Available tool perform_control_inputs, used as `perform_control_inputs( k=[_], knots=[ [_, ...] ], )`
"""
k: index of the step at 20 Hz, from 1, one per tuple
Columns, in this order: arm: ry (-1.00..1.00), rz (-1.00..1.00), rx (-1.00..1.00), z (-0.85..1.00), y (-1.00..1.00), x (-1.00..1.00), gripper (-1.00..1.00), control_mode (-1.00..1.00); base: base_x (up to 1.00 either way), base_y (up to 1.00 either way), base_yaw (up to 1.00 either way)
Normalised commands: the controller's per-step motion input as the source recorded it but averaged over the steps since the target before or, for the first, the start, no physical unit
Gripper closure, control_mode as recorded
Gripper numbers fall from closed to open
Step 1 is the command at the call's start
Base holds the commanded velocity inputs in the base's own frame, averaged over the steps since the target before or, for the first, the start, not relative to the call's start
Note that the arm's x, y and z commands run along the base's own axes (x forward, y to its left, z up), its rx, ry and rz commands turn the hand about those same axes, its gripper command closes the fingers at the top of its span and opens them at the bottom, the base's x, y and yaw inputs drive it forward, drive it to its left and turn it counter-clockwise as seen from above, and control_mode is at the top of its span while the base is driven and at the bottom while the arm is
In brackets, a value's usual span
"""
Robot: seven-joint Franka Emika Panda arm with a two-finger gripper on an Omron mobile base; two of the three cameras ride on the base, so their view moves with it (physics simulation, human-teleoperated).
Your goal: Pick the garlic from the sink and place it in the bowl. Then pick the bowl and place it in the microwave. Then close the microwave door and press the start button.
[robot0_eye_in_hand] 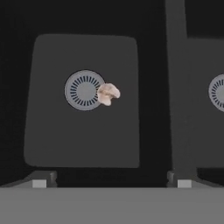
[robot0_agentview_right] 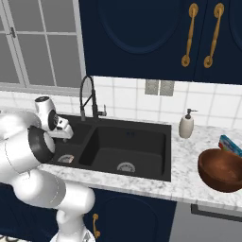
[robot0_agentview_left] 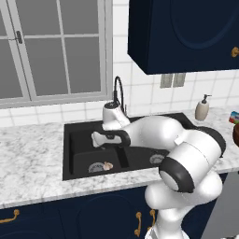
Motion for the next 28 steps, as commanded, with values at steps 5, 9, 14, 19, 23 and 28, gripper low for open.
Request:
perform_control_inputs(
  k=[5,9,14,19,23,28],
  knots=[
    [-0.02,-0.02,-0.01,-0.29,0.14,0.43,-1.00,-1.00,0.00,0.00,0.00],
    [0.00,-0.02,-0.01,-0.41,0.03,0.37,-1.00,-1.00,0.00,0.00,0.00],
    [0.00,-0.09,-0.05,-0.30,0.00,0.00,-1.00,-1.00,0.00,0.00,0.00],
    [0.00,-0.13,-0.05,-0.29,0.00,0.06,-1.00,-1.00,0.00,0.00,0.00],
    [0.00,-0.15,-0.06,-0.27,0.00,0.16,-1.00,-1.00,0.00,0.00,0.00],
    [0.00,-0.07,-0.01,-0.22,0.06,0.31,-1.00,-1.00,0.00,0.00,0.00]
  ],
)
